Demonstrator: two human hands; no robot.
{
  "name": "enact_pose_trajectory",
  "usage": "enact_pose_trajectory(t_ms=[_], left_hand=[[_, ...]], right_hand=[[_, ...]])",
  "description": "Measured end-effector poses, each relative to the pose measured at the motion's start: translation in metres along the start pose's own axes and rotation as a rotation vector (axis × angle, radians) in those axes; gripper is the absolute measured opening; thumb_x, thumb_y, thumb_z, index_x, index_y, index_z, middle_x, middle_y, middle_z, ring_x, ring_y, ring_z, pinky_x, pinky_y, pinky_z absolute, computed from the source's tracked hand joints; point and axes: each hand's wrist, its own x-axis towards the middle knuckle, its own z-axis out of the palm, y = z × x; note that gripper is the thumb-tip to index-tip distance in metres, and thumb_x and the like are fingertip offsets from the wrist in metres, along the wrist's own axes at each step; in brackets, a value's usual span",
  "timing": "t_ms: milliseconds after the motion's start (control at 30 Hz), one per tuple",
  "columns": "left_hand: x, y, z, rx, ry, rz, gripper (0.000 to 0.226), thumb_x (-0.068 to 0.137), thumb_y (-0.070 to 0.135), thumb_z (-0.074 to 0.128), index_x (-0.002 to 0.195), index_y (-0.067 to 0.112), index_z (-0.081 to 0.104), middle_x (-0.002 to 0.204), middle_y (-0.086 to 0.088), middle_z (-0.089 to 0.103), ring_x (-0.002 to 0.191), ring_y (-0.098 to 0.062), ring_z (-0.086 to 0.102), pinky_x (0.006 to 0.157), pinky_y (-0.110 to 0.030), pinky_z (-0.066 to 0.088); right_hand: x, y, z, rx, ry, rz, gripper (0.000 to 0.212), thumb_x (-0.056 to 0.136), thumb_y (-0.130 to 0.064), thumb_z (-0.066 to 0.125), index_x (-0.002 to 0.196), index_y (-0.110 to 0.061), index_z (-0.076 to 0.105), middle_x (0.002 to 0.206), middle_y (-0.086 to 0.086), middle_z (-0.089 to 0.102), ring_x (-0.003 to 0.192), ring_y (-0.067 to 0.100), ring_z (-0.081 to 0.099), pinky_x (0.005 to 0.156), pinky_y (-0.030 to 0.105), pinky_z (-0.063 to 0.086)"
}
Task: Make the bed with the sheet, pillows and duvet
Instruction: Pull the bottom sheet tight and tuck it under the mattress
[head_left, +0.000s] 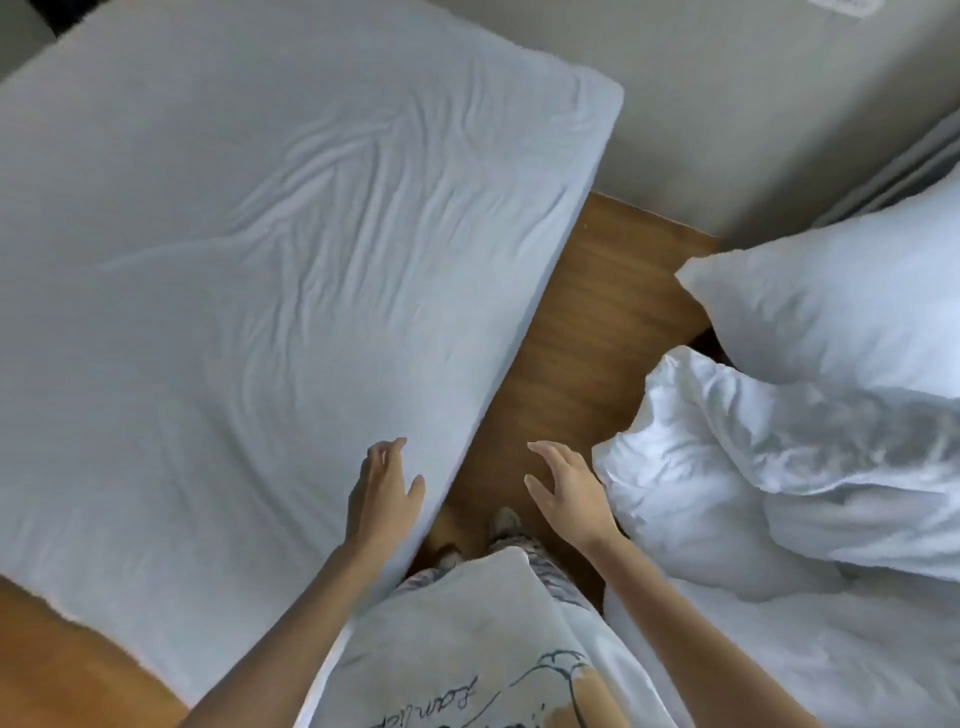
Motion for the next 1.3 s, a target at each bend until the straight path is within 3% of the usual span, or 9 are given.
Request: enact_pose_trajectory(t_ms=[200,367,600,733,900,1167,1300], left_hand=[[-0.046,-0.022,0.012,-0.119,0.112,-0.348,0.05,0.096,0.024,0.052,0.142,0.014,0.038,0.146,-0.005,0.037,0.127,-0.021,0.046,0.089,-0.029,0.045],[-0.096,-0.041,0.04,-0.261,0.11,-0.62,0.048,0.097,0.025,0.05,0.142,0.014,0.039,0.147,-0.004,0.037,0.128,-0.021,0.045,0.098,-0.034,0.043],[-0.149,-0.093,0.073,-0.396,0.114,-0.81,0.044,0.098,0.03,0.05,0.138,0.014,0.045,0.141,-0.004,0.045,0.119,-0.02,0.052,0.096,-0.031,0.046],[-0.161,-0.133,0.08,-0.387,0.061,-0.817,0.043,0.098,0.027,0.05,0.138,0.016,0.044,0.142,-0.004,0.043,0.123,-0.017,0.05,0.094,-0.026,0.046],[-0.17,-0.174,0.069,-0.387,0.119,-0.908,0.041,0.097,0.028,0.053,0.136,0.017,0.047,0.139,-0.002,0.048,0.119,-0.014,0.054,0.091,-0.024,0.046],[-0.136,-0.232,0.067,-0.331,0.078,-1.034,0.039,0.098,0.03,0.048,0.136,0.019,0.046,0.134,-0.001,0.052,0.114,-0.013,0.057,0.089,-0.022,0.046],[-0.101,-0.273,0.07,-0.404,0.141,-1.136,0.038,0.098,0.03,0.049,0.134,0.018,0.048,0.132,-0.004,0.052,0.112,-0.017,0.058,0.09,-0.027,0.047]], right_hand=[[0.055,-0.009,0.016,-0.053,-0.283,-0.168,0.043,0.097,-0.03,0.053,0.139,-0.023,0.046,0.142,-0.004,0.048,0.13,0.014,0.044,0.101,0.025,0.04],[0.078,-0.017,0.046,-0.18,-0.511,-0.269,0.043,0.098,-0.032,0.05,0.14,-0.024,0.044,0.144,-0.004,0.046,0.131,0.014,0.043,0.102,0.027,0.041],[0.074,-0.05,0.11,-0.407,-0.756,-0.41,0.043,0.1,-0.031,0.045,0.143,-0.025,0.04,0.148,-0.005,0.041,0.135,0.014,0.038,0.103,0.027,0.039],[0.062,-0.074,0.145,-0.462,-0.821,-0.425,0.042,0.1,-0.031,0.044,0.142,-0.024,0.041,0.147,-0.005,0.042,0.133,0.013,0.04,0.103,0.026,0.039],[0.061,-0.114,0.176,-0.463,-0.873,-0.462,0.041,0.1,-0.032,0.046,0.14,-0.028,0.042,0.145,-0.007,0.042,0.12,0.009,0.051,0.099,0.023,0.043],[0.104,-0.15,0.235,-0.519,-0.945,-0.528,0.042,0.101,-0.035,0.042,0.143,-0.027,0.039,0.149,-0.009,0.038,0.134,0.009,0.038,0.106,0.023,0.035],[0.133,-0.167,0.287,-0.583,-0.965,-0.614,0.043,0.102,-0.034,0.04,0.143,-0.024,0.039,0.149,-0.007,0.039,0.135,0.011,0.037,0.107,0.025,0.035]])
